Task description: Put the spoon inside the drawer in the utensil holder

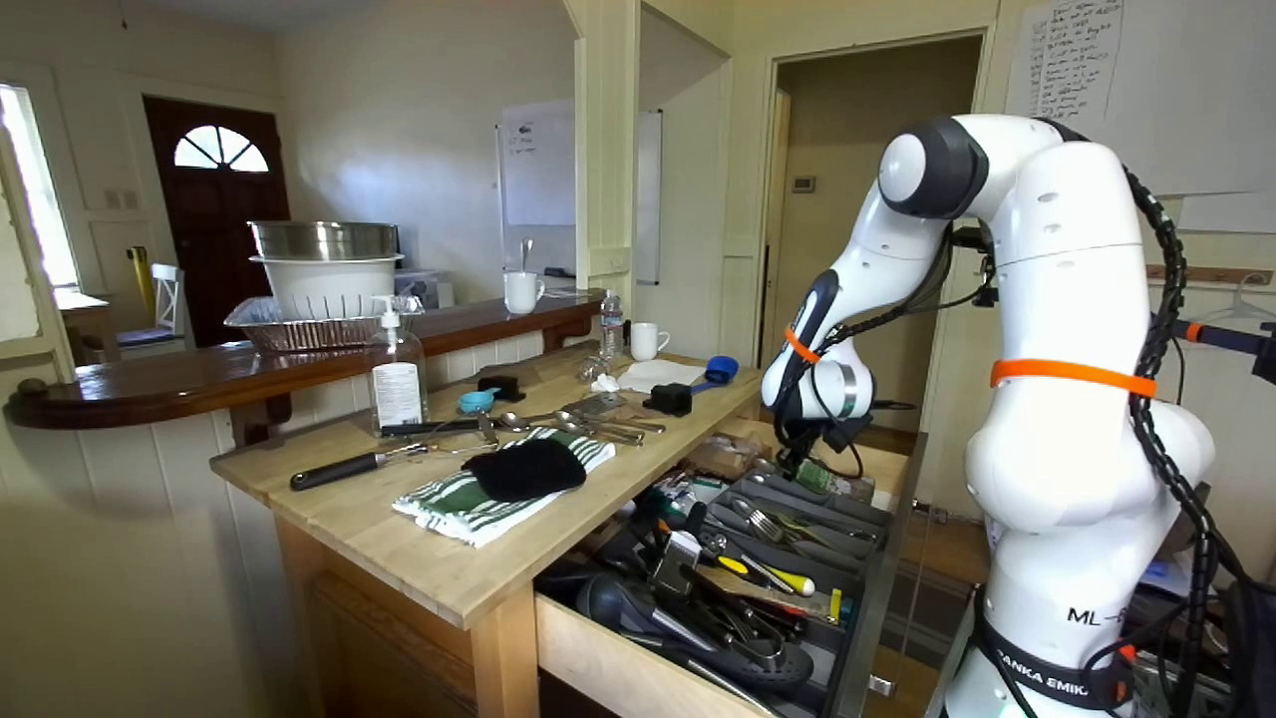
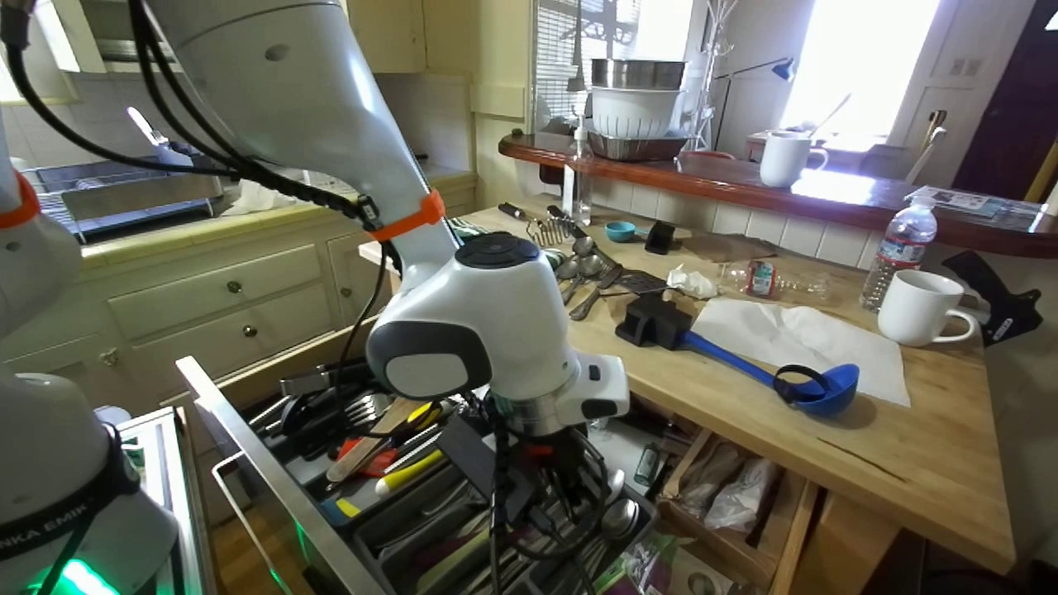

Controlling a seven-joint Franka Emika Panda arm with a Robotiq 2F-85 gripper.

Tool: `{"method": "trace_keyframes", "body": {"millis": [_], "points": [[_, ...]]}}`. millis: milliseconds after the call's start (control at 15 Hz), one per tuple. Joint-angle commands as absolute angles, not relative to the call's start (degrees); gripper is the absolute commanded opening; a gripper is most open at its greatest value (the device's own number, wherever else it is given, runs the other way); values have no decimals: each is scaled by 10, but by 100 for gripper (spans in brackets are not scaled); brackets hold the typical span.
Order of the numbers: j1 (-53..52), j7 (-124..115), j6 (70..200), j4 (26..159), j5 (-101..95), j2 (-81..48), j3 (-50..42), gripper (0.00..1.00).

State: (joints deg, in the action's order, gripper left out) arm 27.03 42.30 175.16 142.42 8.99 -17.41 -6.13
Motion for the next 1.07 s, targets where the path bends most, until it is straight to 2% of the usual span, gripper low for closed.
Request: {"method": "trace_keyframes", "body": {"millis": [0, 800, 1000], "points": [[312, 445, 1780, 1397, 105, -218, -28, 2], [417, 471, 1801, 1358, 92, -282, 56, 2], [453, 434, 1803, 1357, 25, -292, 83, 2]]}}
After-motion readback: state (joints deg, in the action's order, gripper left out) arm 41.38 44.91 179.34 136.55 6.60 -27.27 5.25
